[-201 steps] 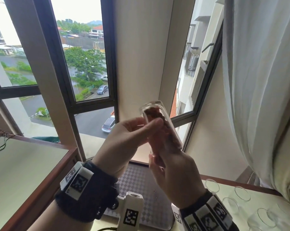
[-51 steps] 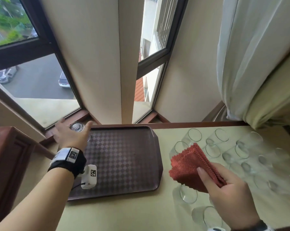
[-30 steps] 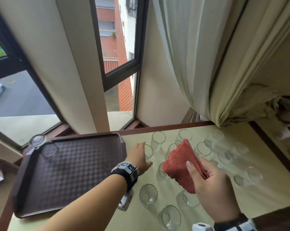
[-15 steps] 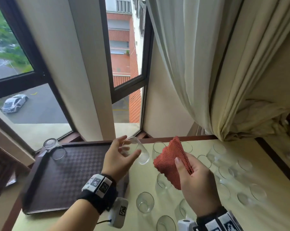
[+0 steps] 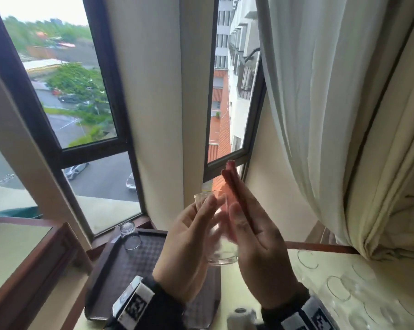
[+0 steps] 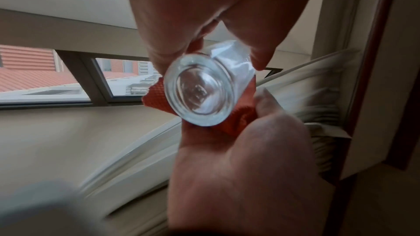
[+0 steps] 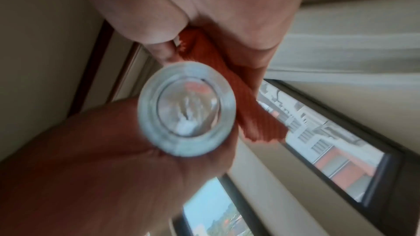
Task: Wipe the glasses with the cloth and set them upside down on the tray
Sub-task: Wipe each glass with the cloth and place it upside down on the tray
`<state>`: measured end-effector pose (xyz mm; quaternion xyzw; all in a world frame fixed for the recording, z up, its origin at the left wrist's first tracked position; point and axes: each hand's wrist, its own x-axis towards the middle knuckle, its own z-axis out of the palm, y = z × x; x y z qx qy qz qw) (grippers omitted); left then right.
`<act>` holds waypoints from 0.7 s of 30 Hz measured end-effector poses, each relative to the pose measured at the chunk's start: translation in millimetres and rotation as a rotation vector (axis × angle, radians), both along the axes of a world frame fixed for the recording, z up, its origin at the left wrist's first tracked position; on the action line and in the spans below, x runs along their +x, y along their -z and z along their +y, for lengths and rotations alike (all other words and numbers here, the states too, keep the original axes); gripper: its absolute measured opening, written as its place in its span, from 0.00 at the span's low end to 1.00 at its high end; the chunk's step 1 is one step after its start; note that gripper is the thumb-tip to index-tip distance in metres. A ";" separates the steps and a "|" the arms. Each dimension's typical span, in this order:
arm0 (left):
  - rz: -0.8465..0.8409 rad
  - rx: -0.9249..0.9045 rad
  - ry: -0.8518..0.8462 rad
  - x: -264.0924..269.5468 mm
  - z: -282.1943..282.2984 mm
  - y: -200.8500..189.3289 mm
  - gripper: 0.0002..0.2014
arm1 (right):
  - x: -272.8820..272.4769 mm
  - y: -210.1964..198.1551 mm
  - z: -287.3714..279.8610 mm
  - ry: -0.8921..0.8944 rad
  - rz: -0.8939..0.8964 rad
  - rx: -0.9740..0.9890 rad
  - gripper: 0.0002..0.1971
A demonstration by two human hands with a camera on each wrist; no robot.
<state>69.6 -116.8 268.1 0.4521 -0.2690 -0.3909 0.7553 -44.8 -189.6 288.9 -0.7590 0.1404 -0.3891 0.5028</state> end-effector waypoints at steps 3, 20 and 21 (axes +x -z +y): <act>-0.027 -0.004 -0.043 12.3 9.8 -18.0 0.28 | 24.9 8.4 7.5 -0.104 0.055 -0.154 0.26; -0.084 -0.110 0.023 50.7 50.4 -50.8 0.30 | 42.1 -2.2 20.7 -0.126 -0.113 -0.119 0.32; -0.075 -0.100 0.023 50.4 51.1 -52.0 0.30 | 44.4 -5.9 27.0 -0.134 -0.118 -0.057 0.32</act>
